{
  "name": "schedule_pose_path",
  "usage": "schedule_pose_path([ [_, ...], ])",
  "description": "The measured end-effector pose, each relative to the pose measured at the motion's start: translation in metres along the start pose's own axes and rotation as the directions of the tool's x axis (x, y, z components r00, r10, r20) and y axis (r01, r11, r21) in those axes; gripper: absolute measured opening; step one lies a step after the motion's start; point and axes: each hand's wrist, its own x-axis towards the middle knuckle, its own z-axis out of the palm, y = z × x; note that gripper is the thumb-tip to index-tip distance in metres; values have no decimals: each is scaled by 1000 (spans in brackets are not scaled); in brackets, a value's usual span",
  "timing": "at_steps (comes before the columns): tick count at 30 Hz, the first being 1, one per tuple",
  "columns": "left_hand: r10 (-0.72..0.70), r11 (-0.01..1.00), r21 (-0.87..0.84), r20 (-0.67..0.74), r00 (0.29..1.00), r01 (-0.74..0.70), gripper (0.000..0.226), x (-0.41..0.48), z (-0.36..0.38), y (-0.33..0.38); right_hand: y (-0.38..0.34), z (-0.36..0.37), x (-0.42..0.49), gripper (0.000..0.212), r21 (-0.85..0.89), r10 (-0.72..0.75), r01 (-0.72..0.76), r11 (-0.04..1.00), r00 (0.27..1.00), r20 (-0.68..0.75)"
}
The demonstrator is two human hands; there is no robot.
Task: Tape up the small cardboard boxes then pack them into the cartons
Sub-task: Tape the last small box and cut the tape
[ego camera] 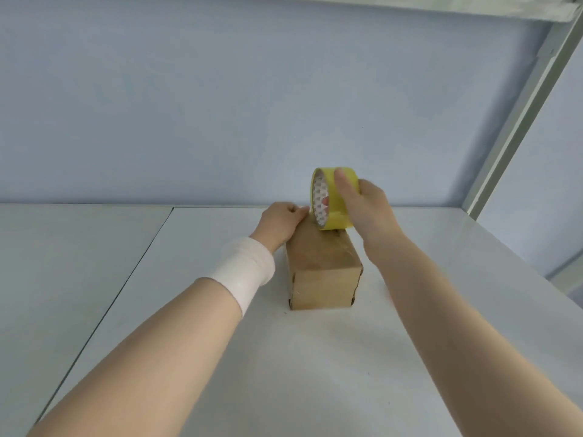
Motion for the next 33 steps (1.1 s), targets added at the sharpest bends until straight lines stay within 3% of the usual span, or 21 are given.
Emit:
schedule_pose_path([
  [3,-64,997,-50,7,998,64,31,9,4,-11,27,6,-8,31,16,-28,27,1000,996,84],
  [6,-80,996,-51,0,997,80,31,11,5,-10,26,4,-12,22,-26,-82,83,996,996,16],
  [12,-120,992,-51,-31,992,119,42,13,9,-11,25,-8,-25,27,84,-131,135,987,990,-61],
  [16,-126,991,-50,-39,991,124,39,12,9,-10,25,-16,-32,33,170,-82,68,983,993,81],
  [18,-130,991,-45,-41,991,129,41,12,9,-9,33,-17,-41,35,127,-80,64,990,989,128],
  [22,-140,989,-54,-43,989,138,44,9,10,-6,20,-22,-56,27,88,-80,81,993,997,-16],
  [29,-117,992,-54,-73,990,114,43,10,11,-7,33,-41,-110,50,-166,21,-35,985,996,-83],
  [33,-77,997,-2,-84,994,77,37,11,12,-9,50,-29,-127,49,-103,58,-66,992,995,-81],
])
